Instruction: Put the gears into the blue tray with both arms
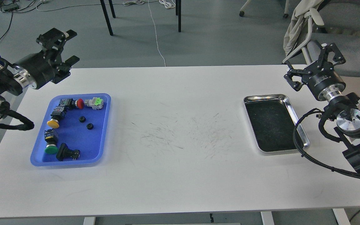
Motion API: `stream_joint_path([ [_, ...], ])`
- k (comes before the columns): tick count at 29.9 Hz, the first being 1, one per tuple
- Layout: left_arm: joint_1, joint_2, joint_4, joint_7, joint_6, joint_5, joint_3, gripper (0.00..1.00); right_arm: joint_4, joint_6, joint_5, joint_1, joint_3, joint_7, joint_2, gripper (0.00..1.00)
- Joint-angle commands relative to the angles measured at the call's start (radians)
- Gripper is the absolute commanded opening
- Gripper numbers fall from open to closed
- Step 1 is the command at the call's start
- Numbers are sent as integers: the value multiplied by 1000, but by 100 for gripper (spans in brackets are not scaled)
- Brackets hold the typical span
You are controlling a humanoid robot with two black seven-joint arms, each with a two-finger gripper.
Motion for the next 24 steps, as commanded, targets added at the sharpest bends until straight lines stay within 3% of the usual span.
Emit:
stream_joint_path([
  [1,-48,-133,115,0,62,-82,-76,97,5,-34,-1,12,-6,-2,3,98],
  [6,-76,-268,364,-3,48,-199,-75,97,45,-105,-5,38,-58,1,-7,99],
  [10,-76,-344,509,-8,-65,-288,-80,97,46,-110,-5,51,-54,4,-7,99],
  [15,-62,-368,529,-11,-118,-362,-64,97,52,-110,-3,46,-52,13,0,99],
  [24,-49,-388,531,-14,-112,-363,-64,98,51,-110,-3,39,-34,13,5,99],
])
